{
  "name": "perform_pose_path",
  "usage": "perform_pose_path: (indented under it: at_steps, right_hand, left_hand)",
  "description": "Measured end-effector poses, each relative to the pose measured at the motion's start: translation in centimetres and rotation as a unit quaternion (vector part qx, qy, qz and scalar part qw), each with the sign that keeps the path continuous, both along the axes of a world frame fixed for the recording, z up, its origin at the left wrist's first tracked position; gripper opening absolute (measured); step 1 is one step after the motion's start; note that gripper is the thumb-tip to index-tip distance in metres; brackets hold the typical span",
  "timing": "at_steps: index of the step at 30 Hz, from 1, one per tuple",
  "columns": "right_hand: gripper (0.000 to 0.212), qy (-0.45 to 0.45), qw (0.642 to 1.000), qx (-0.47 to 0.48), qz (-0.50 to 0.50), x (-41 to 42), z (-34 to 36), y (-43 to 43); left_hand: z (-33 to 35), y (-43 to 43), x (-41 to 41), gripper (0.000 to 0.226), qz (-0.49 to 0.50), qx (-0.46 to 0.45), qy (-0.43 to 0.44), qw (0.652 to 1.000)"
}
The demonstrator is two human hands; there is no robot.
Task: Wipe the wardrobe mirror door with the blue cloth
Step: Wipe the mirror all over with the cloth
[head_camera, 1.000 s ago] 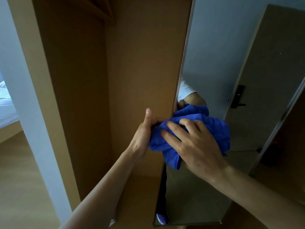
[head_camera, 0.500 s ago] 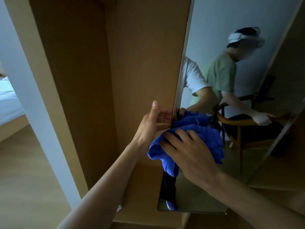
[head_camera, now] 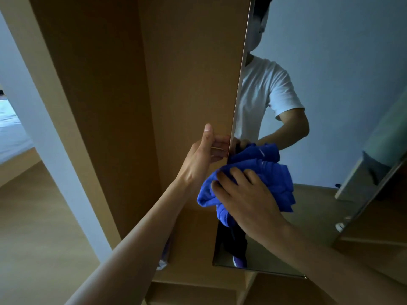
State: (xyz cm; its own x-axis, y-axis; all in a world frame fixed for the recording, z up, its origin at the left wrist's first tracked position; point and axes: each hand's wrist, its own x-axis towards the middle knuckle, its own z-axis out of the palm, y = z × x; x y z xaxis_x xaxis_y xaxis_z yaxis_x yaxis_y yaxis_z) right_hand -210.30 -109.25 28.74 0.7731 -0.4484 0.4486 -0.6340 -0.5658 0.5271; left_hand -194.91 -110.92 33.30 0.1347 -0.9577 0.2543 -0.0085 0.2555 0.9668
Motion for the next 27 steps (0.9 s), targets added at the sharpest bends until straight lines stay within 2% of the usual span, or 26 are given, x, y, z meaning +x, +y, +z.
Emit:
perform_pose_path:
  at_steps: [6,10,13,18,24,27]
  right_hand:
    - [0.038,0.022,0.997,0.071,-0.018,0.4,-3.3,0.0]
    - [0.038,0.011,0.996,0.089,-0.003,0.1,-3.0,0.1]
    - [0.039,-0.024,0.998,0.064,0.014,-0.2,-1.2,0.2]
    - [0.034,-0.09,0.996,-0.004,0.015,-0.1,2.7,0.0]
    - [0.029,-0.069,0.998,-0.006,0.007,0.1,1.7,-0.3]
    - [0.038,-0.039,0.999,0.031,-0.008,0.3,-0.5,-0.4]
  left_hand:
    - [-0.7,-0.2,-0.4,0.069,-0.007,-0.002,0.028,1.0]
    - [-1.0,-0.2,-0.3,0.066,-0.004,0.001,0.034,0.999]
    - [-1.6,-0.2,-0.2,0.065,0.005,0.015,0.019,1.0]
    - [-2.1,-0.1,0.3,0.069,0.018,0.032,-0.053,0.998]
    - [-1.6,-0.2,0.7,0.071,0.002,0.046,-0.072,0.996]
    - [-2.1,-0.3,0.3,0.071,0.002,0.048,-0.043,0.998]
